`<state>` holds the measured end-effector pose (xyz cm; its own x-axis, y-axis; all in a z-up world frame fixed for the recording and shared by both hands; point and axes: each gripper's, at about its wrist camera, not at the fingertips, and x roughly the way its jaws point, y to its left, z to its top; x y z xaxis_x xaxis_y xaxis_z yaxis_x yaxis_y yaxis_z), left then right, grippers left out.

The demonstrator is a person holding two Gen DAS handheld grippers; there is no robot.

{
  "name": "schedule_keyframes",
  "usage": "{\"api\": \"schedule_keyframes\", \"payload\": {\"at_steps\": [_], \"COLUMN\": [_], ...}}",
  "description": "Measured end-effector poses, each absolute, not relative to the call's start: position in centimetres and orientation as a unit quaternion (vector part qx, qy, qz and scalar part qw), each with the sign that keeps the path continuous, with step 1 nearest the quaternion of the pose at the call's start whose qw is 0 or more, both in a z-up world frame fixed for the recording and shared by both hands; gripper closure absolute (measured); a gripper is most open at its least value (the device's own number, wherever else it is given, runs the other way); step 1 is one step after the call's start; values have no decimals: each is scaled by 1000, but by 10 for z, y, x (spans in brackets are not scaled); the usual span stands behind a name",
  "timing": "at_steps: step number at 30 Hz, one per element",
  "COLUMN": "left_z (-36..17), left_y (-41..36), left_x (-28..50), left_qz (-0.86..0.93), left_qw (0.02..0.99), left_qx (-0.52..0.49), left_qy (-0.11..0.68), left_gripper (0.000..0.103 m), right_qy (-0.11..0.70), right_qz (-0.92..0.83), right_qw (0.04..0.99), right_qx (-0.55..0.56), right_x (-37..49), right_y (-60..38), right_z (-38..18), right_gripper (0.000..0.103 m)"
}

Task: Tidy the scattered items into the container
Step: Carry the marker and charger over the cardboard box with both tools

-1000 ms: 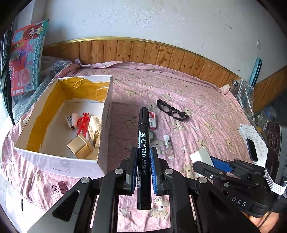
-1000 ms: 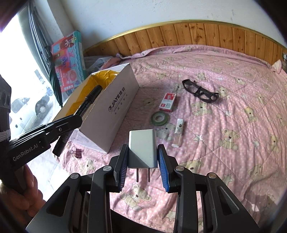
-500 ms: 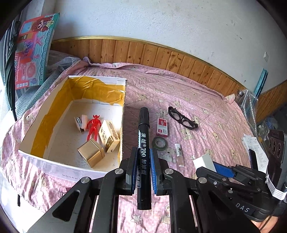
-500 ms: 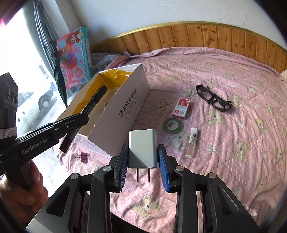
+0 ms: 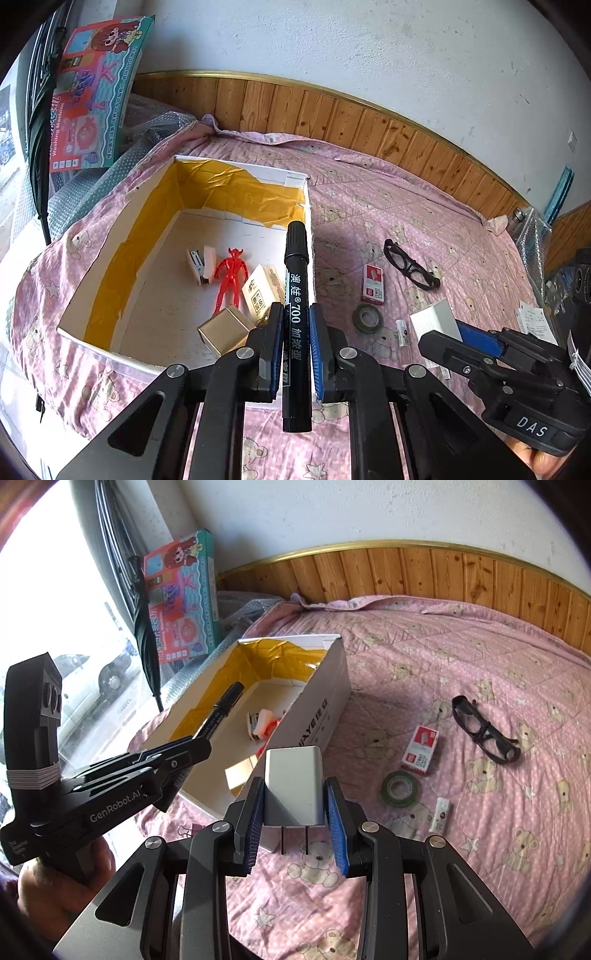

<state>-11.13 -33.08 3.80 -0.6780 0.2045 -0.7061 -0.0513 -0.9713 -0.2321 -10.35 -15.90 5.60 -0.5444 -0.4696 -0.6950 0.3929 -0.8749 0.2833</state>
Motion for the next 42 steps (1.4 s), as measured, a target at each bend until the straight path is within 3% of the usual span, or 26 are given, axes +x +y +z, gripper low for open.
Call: {"api": "schedule_keyframes", "payload": {"at_steps": [42], "left_z": [32], "left_y": [-443], "left_x": [-150], "left_qz": [908], "left_qw": [-11], "left_qx": [-400], "left_qy": [-119], "left_gripper": [89], "right_qy": [-36], "right_qz": [-847], "right_qw": [352], "right_qx": [396], "right_x": [-202], "right_y": [-264], "right_z": [93], "right_gripper": [70]}}
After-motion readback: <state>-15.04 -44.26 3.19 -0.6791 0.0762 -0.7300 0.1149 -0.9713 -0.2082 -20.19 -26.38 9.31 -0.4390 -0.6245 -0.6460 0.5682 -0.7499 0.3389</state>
